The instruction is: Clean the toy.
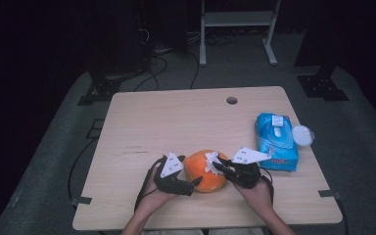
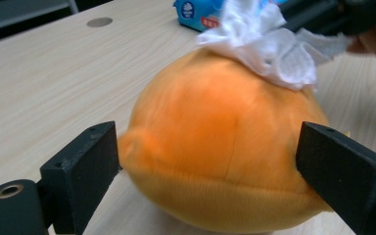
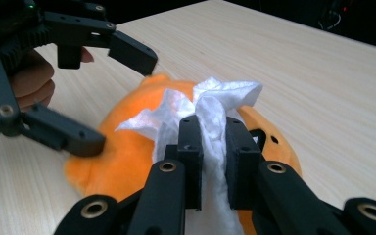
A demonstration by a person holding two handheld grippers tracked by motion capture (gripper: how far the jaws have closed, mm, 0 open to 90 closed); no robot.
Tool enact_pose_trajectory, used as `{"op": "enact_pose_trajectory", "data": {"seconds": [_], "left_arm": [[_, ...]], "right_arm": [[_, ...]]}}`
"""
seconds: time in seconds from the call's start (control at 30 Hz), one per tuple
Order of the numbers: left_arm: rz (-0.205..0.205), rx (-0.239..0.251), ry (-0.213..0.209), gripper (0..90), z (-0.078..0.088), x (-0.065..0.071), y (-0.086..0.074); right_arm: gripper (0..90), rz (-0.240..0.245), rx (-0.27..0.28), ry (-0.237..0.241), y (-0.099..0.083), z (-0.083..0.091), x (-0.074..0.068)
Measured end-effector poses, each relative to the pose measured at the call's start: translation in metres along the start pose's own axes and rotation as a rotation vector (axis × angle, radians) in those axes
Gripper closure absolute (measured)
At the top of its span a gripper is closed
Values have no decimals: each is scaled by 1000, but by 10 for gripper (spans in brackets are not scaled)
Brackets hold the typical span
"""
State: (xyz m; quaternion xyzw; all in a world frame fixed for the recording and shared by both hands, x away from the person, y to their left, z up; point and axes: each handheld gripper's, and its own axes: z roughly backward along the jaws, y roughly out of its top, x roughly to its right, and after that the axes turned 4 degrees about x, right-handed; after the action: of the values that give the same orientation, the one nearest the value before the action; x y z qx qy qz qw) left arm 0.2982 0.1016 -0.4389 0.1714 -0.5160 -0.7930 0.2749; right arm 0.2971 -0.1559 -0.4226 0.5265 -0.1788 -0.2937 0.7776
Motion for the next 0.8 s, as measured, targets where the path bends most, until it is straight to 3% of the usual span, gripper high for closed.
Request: {"op": "enact_pose_trajectory", "data": {"seconds": [0.07,0.1,0.13,0.23,0.27,0.33,0.37,0.43,0.5,0.57,0.67,0.73,0.8], "left_arm": [[16,-22,-1,89,-3,1,-1],[-1,-29,-15,157,-4,2,-1],[-34,-31,-17,183,-5,5,-1],[-131,-20,-36,216,-7,12,0],[-158,-17,-35,221,-7,15,1],[-188,-8,-40,221,-6,18,1],[-189,-1,-41,197,-5,17,1],[-138,10,-13,162,-4,13,1],[-59,2,4,93,-5,8,1],[-23,-11,-22,98,-9,7,-1],[-101,-18,-27,171,-11,15,0],[-175,-26,-19,199,-10,21,1],[-197,-24,-18,217,-9,23,0]], "right_arm": [[787,11,-6,-5,1,0,-2],[788,18,-8,-5,2,0,-5],[789,43,-10,10,5,-1,-14],[788,85,-6,61,10,-5,-25],[788,131,-14,58,15,-8,-34],[788,126,-9,55,17,-8,-33],[788,108,-8,31,18,-6,-25],[788,104,-11,10,17,-5,-21],[789,76,-18,-9,12,-2,-12],[789,60,-17,-6,9,-1,-11],[789,68,-17,23,11,-1,-21],[789,103,-21,56,13,-5,-32],[789,132,-27,64,14,-8,-38]]}}
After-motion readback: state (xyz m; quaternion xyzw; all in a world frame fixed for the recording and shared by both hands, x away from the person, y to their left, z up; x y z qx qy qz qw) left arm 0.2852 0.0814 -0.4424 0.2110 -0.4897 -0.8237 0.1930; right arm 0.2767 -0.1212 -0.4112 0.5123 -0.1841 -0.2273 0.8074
